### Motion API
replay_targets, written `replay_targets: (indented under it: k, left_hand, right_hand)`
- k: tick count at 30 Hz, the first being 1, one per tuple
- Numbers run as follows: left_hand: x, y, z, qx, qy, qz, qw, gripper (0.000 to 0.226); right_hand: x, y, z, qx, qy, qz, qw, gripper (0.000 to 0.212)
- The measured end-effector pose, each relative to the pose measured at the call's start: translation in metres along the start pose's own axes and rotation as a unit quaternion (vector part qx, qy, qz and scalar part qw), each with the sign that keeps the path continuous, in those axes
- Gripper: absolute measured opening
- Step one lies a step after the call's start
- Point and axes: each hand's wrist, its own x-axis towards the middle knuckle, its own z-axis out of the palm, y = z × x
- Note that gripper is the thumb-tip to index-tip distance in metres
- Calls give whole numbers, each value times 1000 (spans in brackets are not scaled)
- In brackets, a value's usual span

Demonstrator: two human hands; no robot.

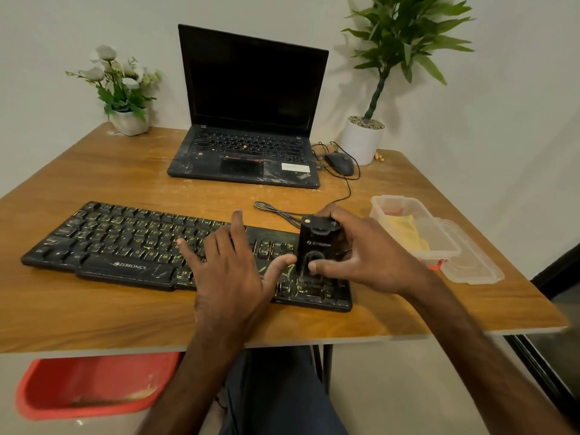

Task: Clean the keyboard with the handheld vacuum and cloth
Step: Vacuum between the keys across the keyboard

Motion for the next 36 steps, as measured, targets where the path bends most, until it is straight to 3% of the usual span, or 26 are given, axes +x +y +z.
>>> replay_targets:
  k: [3,8,15,20,25,30,36]
  left_hand:
    - [0,0,-1,-1,-1,6,1000,106]
    - [-2,0,-2,-3,-1,0,1000,103]
    - [-1,0,-3,-23,1,8,1000,101]
    - [-2,1,-2,-23,7,0,1000,96]
    - [-1,0,-2,-25,5,7,1000,96]
    - [0,1,-1,-14,14,6,1000,96]
    - [0,1,-2,-8,10,8,1000,95]
  right_hand:
    - [9,6,-1,-42,82,12,996,52]
    - [0,-1,-4,19,-42,3,999,48]
    - [30,6,0,-119,64,20,991,59]
    - [19,0,-6,-73,-15,4,997,52]
    - [34,10,-2,-127,66,22,989,59]
    - [31,4,-13,-91,-30,7,995,52]
    - [43,9,-8,-119,13,15,993,57]
